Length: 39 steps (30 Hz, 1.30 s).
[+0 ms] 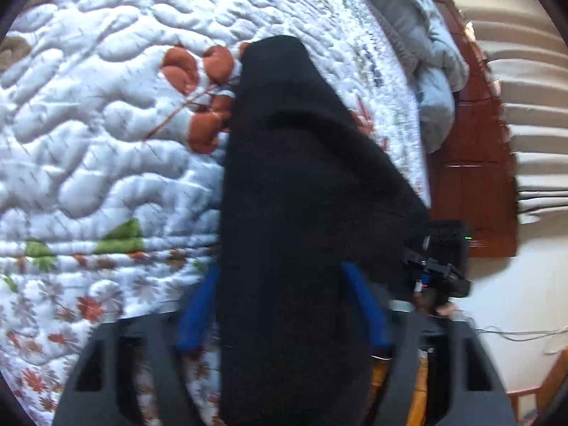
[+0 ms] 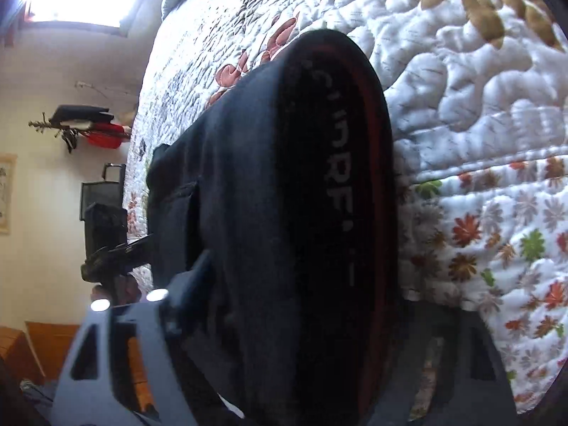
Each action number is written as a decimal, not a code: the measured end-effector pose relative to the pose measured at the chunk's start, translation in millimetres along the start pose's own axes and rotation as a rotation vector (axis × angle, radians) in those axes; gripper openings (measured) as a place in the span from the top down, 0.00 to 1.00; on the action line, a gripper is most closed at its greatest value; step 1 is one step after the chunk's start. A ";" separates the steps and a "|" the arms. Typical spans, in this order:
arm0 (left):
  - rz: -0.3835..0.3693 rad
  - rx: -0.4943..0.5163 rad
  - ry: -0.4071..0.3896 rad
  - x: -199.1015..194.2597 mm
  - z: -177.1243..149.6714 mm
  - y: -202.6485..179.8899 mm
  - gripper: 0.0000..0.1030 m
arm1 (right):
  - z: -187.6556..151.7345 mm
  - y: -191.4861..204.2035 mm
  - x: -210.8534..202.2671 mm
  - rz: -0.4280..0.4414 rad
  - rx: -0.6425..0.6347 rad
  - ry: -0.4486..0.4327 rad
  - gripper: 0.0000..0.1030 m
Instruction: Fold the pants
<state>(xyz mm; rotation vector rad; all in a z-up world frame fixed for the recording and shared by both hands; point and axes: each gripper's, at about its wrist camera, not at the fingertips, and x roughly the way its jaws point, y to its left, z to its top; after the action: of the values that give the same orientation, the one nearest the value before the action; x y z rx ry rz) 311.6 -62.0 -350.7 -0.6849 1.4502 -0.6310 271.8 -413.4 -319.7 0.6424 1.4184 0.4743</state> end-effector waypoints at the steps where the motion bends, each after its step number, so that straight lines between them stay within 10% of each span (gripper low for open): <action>1: 0.001 -0.006 -0.004 -0.8 -0.4 1.7 0.49 | -2.1 0.6 -1.3 0.000 -0.003 -0.001 0.44; 10: 0.020 -0.006 -0.089 -21.6 -14.6 0.1 0.69 | -17.2 35.8 -2.8 -0.083 -0.033 -0.076 0.64; 22: 0.054 0.081 -0.178 -75.7 -27.8 -23.3 0.71 | -30.5 115.5 -11.7 -0.108 -0.148 -0.142 0.69; 39: 0.117 0.058 -0.404 -225.1 25.6 19.4 0.71 | 70.1 259.6 53.1 -0.080 -0.359 -0.140 0.69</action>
<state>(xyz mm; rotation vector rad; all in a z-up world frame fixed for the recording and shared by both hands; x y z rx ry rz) 330.0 120.0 -215.7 -0.6348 1.0837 -0.4134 365.9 -193.9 -185.3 0.3213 1.1836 0.5918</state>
